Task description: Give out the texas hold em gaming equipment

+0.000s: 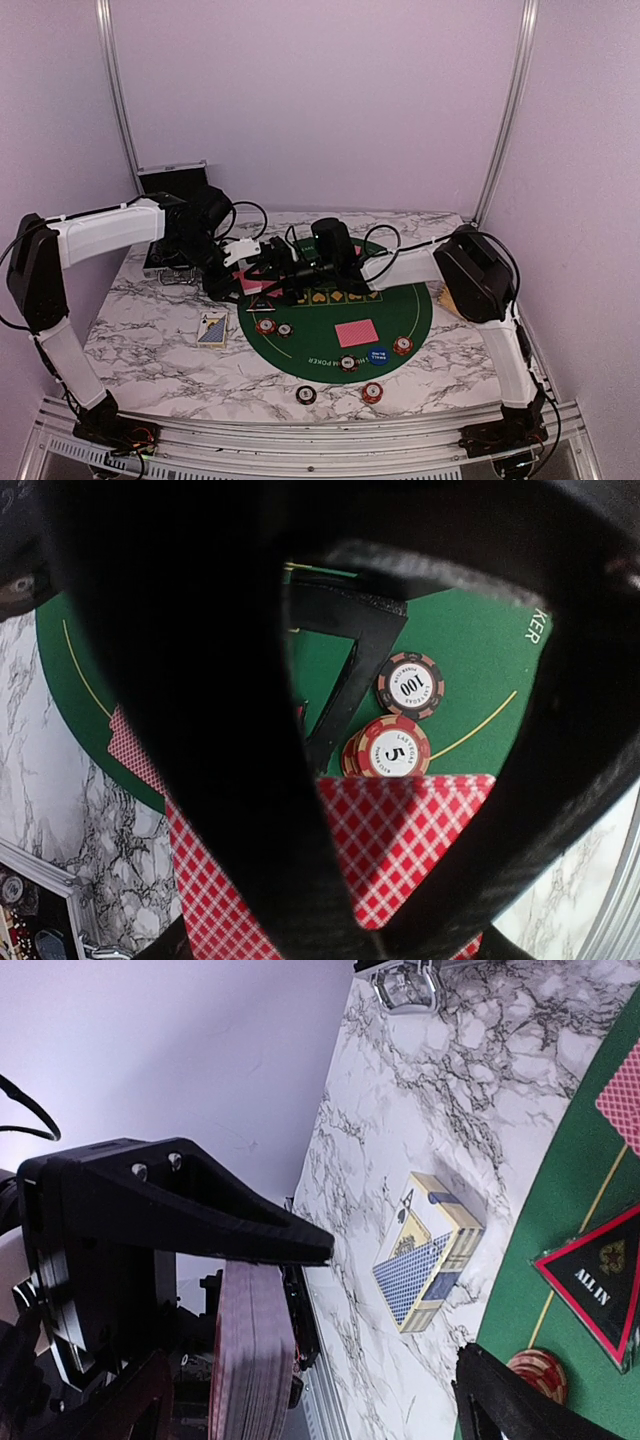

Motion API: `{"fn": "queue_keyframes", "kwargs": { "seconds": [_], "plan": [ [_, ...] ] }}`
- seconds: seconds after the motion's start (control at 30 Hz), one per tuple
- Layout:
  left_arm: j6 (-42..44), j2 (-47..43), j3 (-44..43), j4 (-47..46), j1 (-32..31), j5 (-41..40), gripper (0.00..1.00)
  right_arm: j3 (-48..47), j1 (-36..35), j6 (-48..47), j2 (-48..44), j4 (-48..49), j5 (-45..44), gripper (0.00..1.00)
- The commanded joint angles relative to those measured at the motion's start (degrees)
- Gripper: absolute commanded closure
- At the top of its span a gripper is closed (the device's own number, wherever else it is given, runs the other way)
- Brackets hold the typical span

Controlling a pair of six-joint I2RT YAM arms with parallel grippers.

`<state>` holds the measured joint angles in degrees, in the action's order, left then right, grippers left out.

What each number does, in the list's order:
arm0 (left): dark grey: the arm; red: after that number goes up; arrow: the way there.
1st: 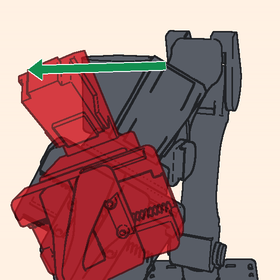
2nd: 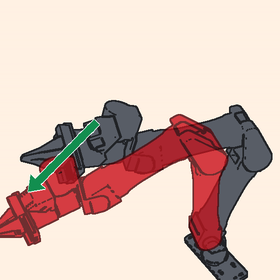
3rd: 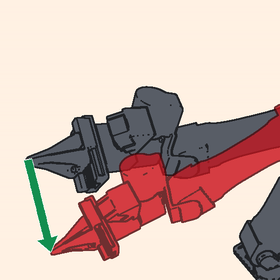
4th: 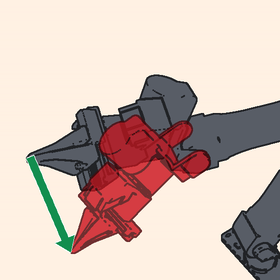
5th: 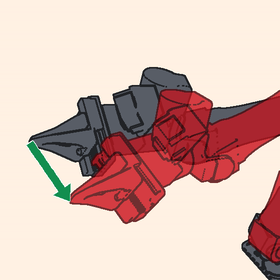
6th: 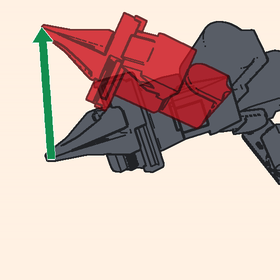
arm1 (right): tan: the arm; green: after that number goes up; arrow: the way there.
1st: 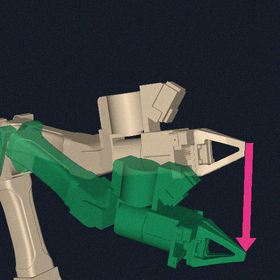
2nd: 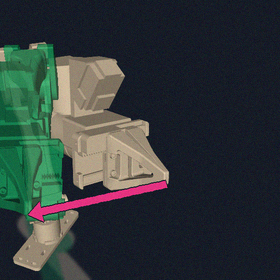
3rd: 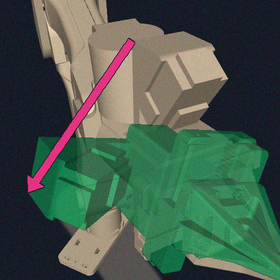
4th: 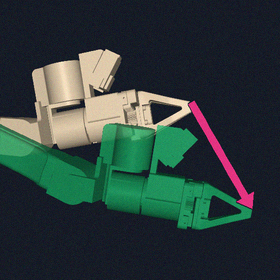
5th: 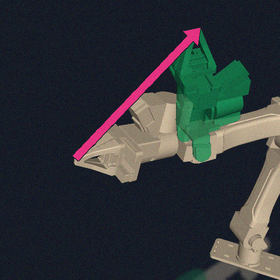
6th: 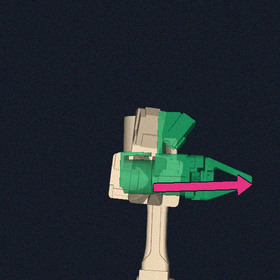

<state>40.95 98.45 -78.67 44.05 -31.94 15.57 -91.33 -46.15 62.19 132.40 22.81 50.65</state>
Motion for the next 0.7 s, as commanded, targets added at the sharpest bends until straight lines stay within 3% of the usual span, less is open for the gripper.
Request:
{"fn": "queue_keyframes", "kwargs": {
  "seconds": [0.0,0.5,0.67],
  "plan": [
    [0.4,0.3,-2.1,0.5,-1.0,0.5,1.00,-4.5,-1.2,0.1,1.5,0.2,1.5,0.04],
    [1.5,0.5,-2.8,0.4,-2.4,-1.9,1.00,-9.2,-1.7,-2.3,4.4,-6.2,3.2,0.08],
    [1.7,-0.2,-2.8,0.4,-2.4,-2.1,1.00,-7.0,-0.9,-4.2,3.5,-8.9,2.8,0.14]
  ]
}}
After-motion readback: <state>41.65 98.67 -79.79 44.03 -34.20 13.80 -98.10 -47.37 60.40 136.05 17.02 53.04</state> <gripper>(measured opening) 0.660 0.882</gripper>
